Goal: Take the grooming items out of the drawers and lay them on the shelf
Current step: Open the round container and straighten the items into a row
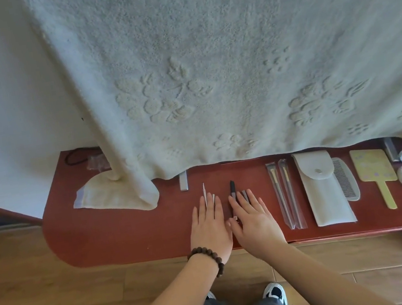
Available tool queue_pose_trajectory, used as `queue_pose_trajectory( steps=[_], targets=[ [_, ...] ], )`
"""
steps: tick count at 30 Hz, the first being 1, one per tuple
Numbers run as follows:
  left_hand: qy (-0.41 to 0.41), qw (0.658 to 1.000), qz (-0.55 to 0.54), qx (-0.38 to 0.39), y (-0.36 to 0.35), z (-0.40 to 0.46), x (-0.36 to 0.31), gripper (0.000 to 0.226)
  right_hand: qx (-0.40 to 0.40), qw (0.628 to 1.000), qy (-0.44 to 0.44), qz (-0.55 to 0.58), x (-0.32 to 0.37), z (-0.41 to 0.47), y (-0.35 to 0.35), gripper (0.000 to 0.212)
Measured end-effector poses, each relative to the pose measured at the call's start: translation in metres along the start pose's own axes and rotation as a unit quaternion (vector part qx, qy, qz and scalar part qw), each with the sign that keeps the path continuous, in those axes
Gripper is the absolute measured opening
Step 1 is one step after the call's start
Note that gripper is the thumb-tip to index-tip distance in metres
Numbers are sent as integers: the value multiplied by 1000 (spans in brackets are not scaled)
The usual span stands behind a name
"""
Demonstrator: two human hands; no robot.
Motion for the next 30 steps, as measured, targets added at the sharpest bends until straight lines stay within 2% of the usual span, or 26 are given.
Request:
queue_pose_trajectory(
  steps=[13, 22, 30],
  targets=[
    [24, 999, 28, 2, -12, 15, -71, 60, 36, 999, -4, -32, -65, -3, 18, 61],
    [26, 999, 9, -18, -9, 9, -69, 62, 23, 1000, 10, 18, -68, -5, 22, 58],
    [17, 1000, 3, -26, -14, -15, -44, 68, 9, 1000, 6, 12, -75, -14, 22, 61]
  ],
)
Point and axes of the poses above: each hand's wrist, its own z-axis towards the middle knuckle, its own y-axis out of the back of the hand, x = y × z, the point moved 4 cm from there along z, towards the middle knuckle, and after that the axes turned 8 degrees about y, right-handed, at the moved point
